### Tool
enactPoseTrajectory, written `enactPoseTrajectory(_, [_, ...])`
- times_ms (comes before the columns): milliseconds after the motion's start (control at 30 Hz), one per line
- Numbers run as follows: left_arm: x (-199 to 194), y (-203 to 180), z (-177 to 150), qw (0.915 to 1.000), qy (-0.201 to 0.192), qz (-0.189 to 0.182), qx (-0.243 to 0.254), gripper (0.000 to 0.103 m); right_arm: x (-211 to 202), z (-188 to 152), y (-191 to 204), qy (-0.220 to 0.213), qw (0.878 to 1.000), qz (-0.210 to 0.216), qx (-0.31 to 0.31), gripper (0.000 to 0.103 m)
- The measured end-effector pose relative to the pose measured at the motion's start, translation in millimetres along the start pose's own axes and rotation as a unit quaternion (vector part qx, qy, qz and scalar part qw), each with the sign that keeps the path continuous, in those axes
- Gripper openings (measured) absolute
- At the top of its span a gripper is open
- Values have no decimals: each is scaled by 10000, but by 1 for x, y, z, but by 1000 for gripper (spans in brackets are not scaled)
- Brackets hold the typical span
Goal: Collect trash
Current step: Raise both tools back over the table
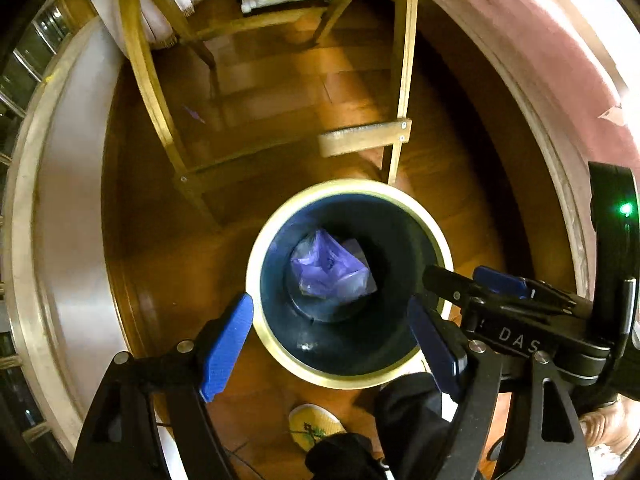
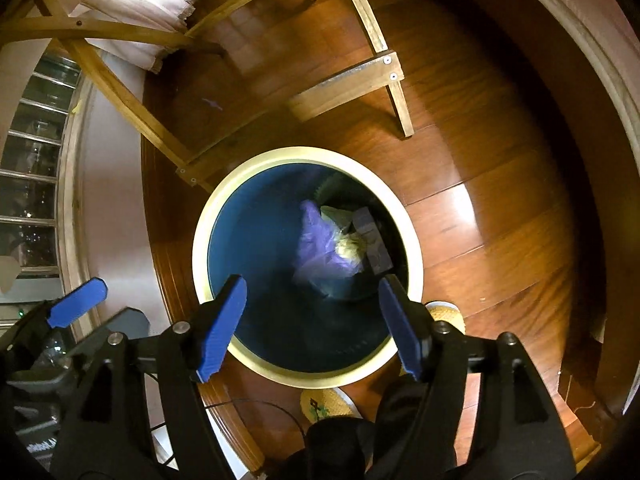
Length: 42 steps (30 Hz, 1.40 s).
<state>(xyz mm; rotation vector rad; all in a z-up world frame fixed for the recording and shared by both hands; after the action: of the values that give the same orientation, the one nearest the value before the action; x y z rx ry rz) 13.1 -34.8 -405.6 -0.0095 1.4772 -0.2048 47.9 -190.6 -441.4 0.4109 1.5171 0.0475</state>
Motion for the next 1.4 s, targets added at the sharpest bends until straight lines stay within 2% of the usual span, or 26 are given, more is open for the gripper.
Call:
enactPoseTrajectory(100, [-21,0,-1,9998,-175,74,9,81,-18,0,8,-47,10000,34,-30,67])
enactPoseTrajectory(433, [-139,-6,1,9985,-526,112,-138,81,-112,-3,42,-214,9991,67,-361,67])
enactPoseTrajectory(633, [-235,-6,0,9963,-794,249,-232,81,-194,-7,69,-353,9976,175,-564,67])
enactPoseTrajectory(833, [-333,-3,1,9924,-1058,296,-557,81,-275,-6,101,-661,9926,247,-991,67])
enactPoseTrajectory(933, [-371,0,5,9909,-1086,243,-763,81,-320,1,124,-915,9864,310,-1330,67])
enactPoseTrajectory(1067, [-422,4,13,9863,-1354,347,-881,79,-369,13,154,-1292,9742,370,-1811,67])
enactPoseTrajectory(1233, [-470,6,24,9802,-1678,495,-931,75,-426,37,193,-1743,9542,476,-2386,67])
enactPoseTrajectory(1400, [-507,9,46,9695,-2051,781,-1092,74,-467,62,226,-2151,9306,649,-2889,67])
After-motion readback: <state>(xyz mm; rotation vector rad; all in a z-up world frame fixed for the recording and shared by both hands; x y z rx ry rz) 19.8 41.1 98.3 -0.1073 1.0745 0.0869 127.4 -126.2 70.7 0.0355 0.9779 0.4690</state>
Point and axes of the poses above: each gripper's, at about its wrist camera, not at the fingertips, and x roughly the way its jaws point, y to its left, z to its top, the point moved 1 cm from there along x, roughly the way its jaws point, and after that the axes turned 3 degrees about y, right-handed, at the moved point
